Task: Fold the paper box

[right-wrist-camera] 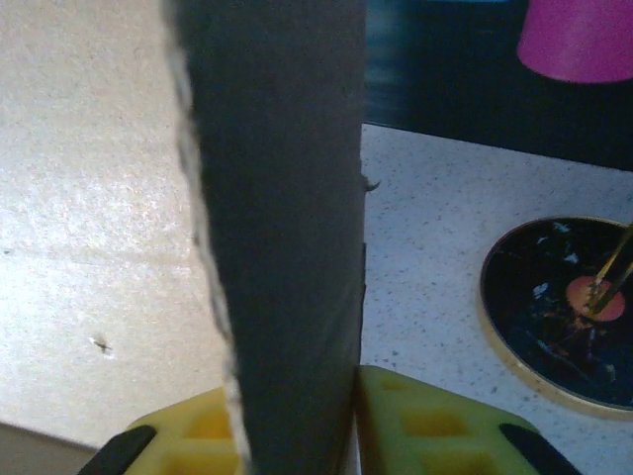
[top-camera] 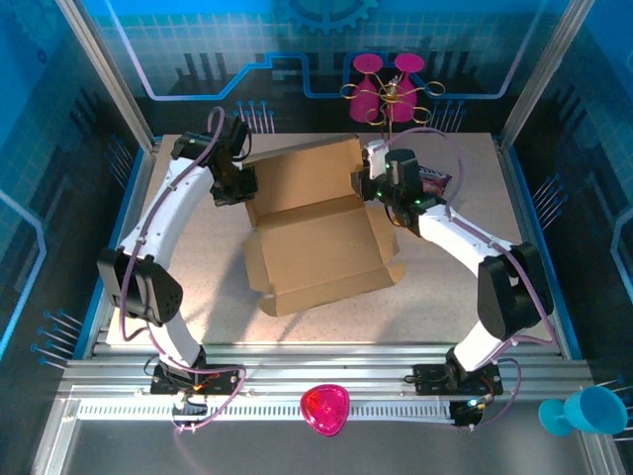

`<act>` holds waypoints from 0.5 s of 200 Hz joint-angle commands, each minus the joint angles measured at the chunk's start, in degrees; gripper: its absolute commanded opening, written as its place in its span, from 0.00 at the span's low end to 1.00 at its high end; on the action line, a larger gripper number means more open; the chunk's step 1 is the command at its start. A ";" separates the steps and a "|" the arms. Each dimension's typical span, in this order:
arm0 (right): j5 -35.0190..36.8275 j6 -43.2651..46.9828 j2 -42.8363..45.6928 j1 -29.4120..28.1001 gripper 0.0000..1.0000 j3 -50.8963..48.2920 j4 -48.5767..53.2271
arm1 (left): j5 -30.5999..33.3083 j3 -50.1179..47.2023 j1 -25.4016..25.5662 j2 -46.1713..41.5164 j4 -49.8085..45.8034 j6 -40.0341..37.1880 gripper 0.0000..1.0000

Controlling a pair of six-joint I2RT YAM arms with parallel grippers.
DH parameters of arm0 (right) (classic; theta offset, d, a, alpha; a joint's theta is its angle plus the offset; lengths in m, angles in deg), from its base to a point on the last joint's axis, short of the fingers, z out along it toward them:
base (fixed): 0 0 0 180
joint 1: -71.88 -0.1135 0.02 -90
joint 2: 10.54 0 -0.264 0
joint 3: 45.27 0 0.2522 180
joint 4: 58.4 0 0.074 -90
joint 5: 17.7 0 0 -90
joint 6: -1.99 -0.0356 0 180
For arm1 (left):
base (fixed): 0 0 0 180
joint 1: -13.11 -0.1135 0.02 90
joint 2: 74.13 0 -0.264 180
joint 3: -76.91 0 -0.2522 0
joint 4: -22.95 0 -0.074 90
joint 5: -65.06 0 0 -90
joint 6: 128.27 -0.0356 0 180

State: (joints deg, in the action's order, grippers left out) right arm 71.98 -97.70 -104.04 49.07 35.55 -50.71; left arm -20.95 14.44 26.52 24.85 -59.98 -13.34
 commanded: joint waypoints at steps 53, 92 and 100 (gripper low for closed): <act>17.38 4.31 -0.81 -4.53 0.00 5.62 8.62 | -0.38 3.17 -0.05 1.56 -2.00 -1.20 0.00; 34.43 2.39 -1.88 -7.58 0.00 8.55 14.69 | 1.18 3.74 0.31 1.90 -2.38 -0.43 0.00; 38.01 1.63 -2.36 -8.44 0.00 9.53 16.35 | 1.50 3.72 0.48 1.91 -2.38 -0.17 0.00</act>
State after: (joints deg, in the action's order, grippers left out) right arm 94.93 -95.52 -104.80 42.56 41.74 -40.57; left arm -21.30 16.10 26.78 26.27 -60.39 -13.29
